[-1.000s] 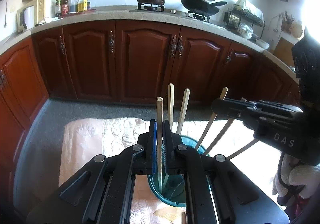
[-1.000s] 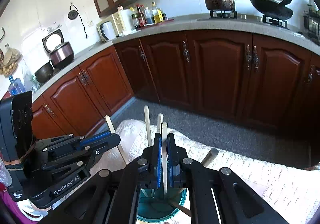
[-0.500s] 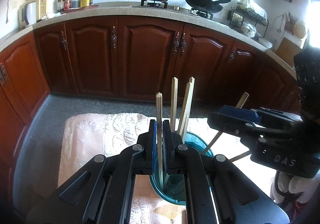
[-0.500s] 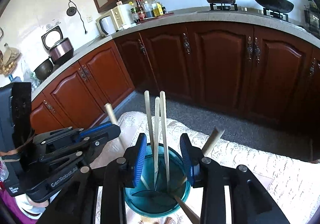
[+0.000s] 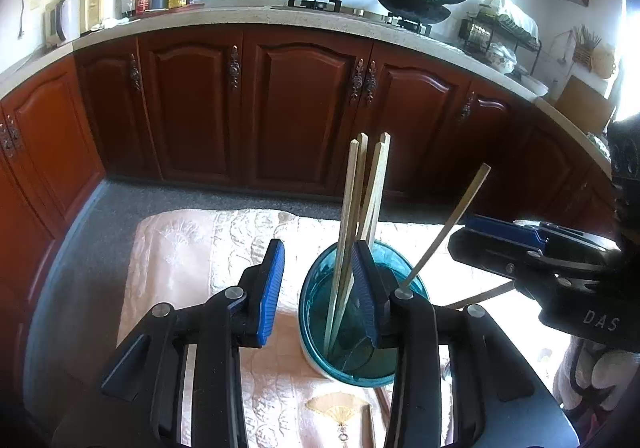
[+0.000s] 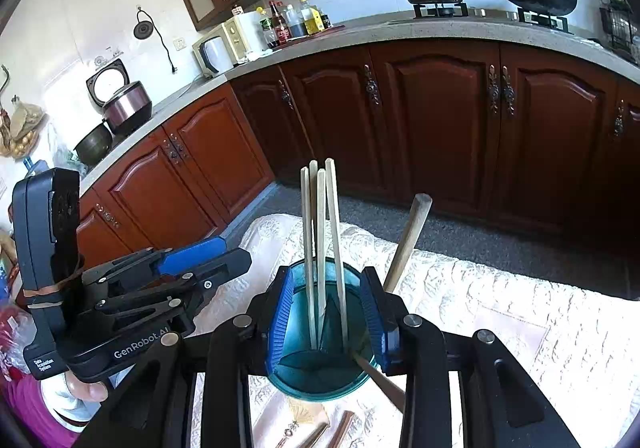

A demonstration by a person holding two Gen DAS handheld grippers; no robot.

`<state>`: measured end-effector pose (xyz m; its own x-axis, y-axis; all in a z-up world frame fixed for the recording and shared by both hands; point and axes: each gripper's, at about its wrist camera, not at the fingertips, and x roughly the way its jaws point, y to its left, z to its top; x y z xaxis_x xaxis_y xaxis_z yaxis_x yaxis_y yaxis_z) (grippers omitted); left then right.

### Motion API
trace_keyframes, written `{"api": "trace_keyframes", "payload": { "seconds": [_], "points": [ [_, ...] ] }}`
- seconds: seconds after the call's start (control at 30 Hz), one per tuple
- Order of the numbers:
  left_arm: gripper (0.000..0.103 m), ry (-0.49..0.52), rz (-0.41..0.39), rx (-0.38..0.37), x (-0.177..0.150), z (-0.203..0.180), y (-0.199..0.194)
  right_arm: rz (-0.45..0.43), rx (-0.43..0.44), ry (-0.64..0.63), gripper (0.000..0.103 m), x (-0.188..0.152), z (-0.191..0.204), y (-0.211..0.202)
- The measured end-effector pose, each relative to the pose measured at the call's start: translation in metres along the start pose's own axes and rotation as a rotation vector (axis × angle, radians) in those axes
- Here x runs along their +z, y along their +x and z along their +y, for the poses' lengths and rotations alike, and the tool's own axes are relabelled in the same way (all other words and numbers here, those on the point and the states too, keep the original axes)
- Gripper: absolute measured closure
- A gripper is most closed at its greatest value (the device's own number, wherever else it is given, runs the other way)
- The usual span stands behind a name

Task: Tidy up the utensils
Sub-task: 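Move both open grippers back down to the gold fork and white spoon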

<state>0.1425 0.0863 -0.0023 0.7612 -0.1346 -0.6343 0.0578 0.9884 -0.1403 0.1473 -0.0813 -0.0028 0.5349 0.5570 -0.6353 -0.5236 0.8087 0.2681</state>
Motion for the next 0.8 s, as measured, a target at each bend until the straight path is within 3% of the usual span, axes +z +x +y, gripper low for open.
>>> {"api": "trace_keyframes", "payload": {
  "seconds": [0.2, 0.8],
  "points": [
    [0.059, -0.001, -0.008, 0.010, -0.008, -0.003, -0.008, -0.007, 0.003, -0.007, 0.069, -0.004, 0.006, -0.006],
    [0.056, -0.014, 0.032, -0.027, -0.042, -0.012, -0.033, -0.025, 0.036, -0.034, 0.066, -0.033, 0.023, -0.040]
  ]
}}
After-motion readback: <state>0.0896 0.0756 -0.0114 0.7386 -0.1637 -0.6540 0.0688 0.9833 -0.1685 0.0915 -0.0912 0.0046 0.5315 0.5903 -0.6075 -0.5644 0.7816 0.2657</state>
